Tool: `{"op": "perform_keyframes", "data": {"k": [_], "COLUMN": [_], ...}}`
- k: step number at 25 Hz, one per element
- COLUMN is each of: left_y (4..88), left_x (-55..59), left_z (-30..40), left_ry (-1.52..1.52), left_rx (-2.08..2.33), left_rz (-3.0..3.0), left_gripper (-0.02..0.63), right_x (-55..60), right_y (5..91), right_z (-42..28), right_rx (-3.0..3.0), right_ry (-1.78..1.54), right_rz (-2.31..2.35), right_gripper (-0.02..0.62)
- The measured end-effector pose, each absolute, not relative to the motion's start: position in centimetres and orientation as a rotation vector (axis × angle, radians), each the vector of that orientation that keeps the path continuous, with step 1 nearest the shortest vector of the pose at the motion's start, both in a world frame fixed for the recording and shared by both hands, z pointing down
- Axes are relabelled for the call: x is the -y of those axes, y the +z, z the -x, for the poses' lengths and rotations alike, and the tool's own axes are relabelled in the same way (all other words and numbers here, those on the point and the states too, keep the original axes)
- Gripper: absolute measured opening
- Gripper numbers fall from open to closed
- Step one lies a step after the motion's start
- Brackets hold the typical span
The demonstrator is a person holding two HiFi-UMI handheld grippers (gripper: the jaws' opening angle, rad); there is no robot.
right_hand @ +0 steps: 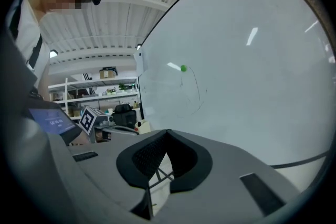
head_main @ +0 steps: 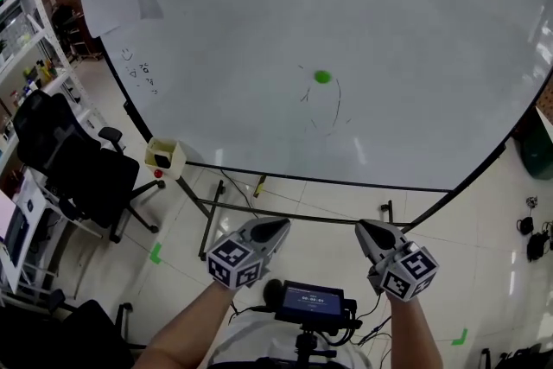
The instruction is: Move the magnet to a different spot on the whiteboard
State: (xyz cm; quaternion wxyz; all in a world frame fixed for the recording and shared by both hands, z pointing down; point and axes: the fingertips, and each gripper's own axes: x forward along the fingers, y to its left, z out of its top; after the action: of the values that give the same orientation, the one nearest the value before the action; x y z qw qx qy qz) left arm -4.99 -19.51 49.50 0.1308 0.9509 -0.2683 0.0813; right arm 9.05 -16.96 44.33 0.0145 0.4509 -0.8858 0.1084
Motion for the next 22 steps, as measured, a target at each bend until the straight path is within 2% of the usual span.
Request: {"op": "perform_keyframes", "data": {"k": [22], "left_y": [48.3], "left_x": [30.3], "left_z": [8.3], "left_ry": [0.295], "left_rx": [0.642], "left_rz": [-2.852], "left_gripper": [0.034], "right_x": [31.0], "right_y": [38.7], "right_z": [-0.9], "right_rx": [2.346], "right_ry": [-0.407], "right_rz": [-1.034], "right_gripper": [0.028]}}
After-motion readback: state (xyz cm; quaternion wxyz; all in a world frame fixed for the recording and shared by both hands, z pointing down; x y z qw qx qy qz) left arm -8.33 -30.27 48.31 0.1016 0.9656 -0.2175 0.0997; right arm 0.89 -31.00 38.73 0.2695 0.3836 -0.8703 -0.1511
